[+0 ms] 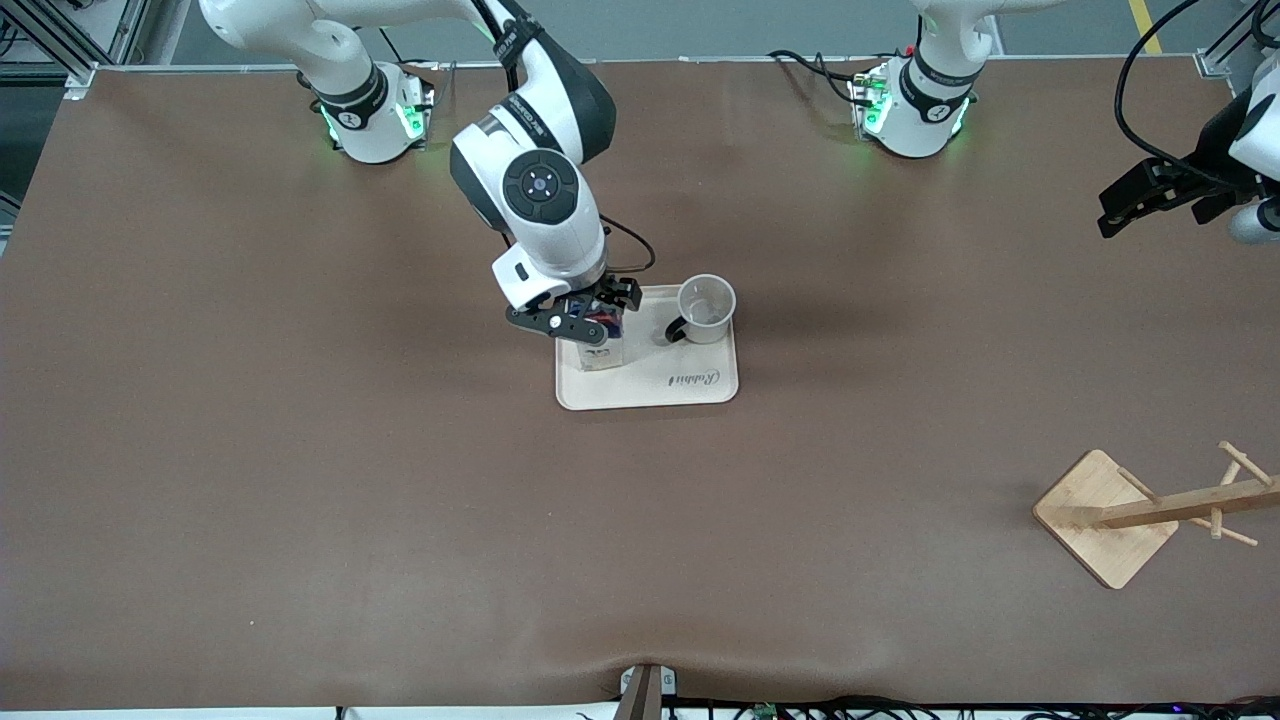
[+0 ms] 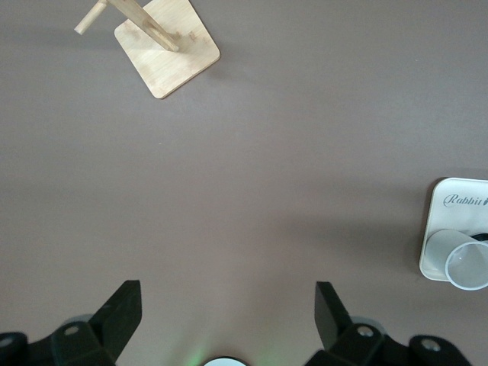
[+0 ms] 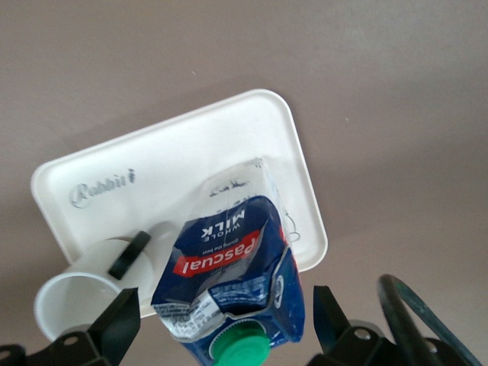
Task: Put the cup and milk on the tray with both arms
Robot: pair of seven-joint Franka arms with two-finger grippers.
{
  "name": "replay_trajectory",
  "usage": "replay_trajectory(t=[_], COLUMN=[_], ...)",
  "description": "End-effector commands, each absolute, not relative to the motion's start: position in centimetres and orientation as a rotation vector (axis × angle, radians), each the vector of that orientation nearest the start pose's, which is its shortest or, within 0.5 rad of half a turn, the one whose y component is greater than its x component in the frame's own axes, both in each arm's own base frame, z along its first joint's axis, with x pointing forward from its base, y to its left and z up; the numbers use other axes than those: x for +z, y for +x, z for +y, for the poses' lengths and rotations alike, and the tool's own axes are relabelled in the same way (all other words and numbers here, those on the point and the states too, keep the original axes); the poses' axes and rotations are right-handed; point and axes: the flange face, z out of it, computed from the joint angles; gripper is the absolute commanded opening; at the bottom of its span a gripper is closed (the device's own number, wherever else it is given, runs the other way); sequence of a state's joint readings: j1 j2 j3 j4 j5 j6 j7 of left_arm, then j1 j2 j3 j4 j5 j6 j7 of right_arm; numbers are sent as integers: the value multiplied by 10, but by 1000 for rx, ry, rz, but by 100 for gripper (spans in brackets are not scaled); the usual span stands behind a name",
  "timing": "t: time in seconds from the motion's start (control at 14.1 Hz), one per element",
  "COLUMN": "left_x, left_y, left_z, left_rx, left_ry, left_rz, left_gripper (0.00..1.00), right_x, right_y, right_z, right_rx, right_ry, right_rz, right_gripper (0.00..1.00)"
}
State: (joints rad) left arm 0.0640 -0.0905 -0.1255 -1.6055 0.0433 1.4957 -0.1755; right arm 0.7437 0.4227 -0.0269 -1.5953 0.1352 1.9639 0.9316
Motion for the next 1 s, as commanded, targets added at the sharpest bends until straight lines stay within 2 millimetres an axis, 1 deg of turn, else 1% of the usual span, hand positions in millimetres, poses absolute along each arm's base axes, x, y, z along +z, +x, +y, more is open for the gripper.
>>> replay_trajectory(t=[0.0,0.07,0.14,0.28,0.36,0.5,0.64,0.71,0.78,0.85,0.92], left_x=[656,656,656,657,657,660,660,659,658,657,658], left_y=[515,515,515,515,515,515,514,514,514,514,513], left_z=[-28,-27,-26,-26,-25,-25,-25,-25,-26,-26,-27], left_rx=[0,0,0,-3,-2,-14,-12,-10,-4,9,10], left_ry=[-3098,-3098,-3098,-3098,-3098,-3099,-3099,-3099,-3102,-3109,-3116], left_rz=[-173,-175,-175,-170,-170,-168,-168,-168,-166,-163,-165], left_gripper=[100,100,100,100,100,100,100,100,100,100,100], right_x=[414,427,444,492,512,543,570,582,601,595,593], right_y=[513,515,521,540,552,570,580,578,567,553,542], right_z=[432,422,406,361,336,289,255,249,251,261,264], right_rx=[245,312,394,480,476,435,372,340,257,197,141], right_ry=[-3068,-3095,-3110,-3112,-3104,-3064,-3004,-3000,-3031,-3144,-3228], right_rz=[465,481,518,618,672,782,837,835,807,742,655], right_gripper=[100,100,100,100,100,100,100,100,100,100,100])
